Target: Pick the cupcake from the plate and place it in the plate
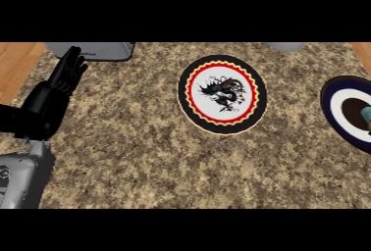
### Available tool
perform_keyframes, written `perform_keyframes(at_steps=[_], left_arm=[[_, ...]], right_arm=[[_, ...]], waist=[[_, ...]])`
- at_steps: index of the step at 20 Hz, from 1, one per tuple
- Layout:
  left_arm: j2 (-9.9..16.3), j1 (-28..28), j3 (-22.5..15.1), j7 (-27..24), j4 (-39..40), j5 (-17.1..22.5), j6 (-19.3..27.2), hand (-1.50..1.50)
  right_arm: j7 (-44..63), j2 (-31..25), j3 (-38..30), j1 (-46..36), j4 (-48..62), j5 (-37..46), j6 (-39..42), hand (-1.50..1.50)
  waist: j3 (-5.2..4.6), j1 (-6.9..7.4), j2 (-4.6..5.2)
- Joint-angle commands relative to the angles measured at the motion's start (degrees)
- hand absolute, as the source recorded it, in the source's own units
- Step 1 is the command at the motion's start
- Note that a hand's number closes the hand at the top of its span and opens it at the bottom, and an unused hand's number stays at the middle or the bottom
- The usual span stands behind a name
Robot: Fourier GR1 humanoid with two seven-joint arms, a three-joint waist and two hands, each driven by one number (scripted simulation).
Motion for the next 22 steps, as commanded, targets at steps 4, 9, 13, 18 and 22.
perform_keyframes(at_steps=[4, 9, 13, 18, 22], left_arm=[[1.2, 4.1, 2.8, -1.2, -0.1, 1.6, -1.5, 0.00], [0.2, 3.2, 1.5, 0.4, -2.0, -1.1, 0.6, 0.00], [0.4, 5.6, 2.5, -1.6, -2.0, -0.8, -0.9, 0.00], [-0.5, 0.6, 3.5, 1.5, -1.2, 0.3, -0.4, 0.00], [1.1, 2.9, 4.4, 1.2, -2.7, 0.4, -2.5, 0.00]], right_arm=[[-9.8, 3.5, -1.3, -6.1, -6.1, -9.9, 9.5, 1.50], [-6.3, 7.6, -1.0, -9.2, -10.7, -15.1, 16.7, 1.50], [-0.5, 13.3, 2.8, -9.1, -18.6, -15.4, 18.0, 1.50], [9.7, 19.4, 6.7, -12.7, -23.3, -14.9, 18.8, 1.50], [15.3, 24.0, 8.8, -14.0, -25.8, -16.3, 20.7, 1.50]], waist=[[-0.19, -2.42, -1.03], [-0.15, -2.62, -0.86], [-0.15, -2.58, -0.82], [-0.13, -2.48, -0.63], [-0.13, -2.31, -0.71]])
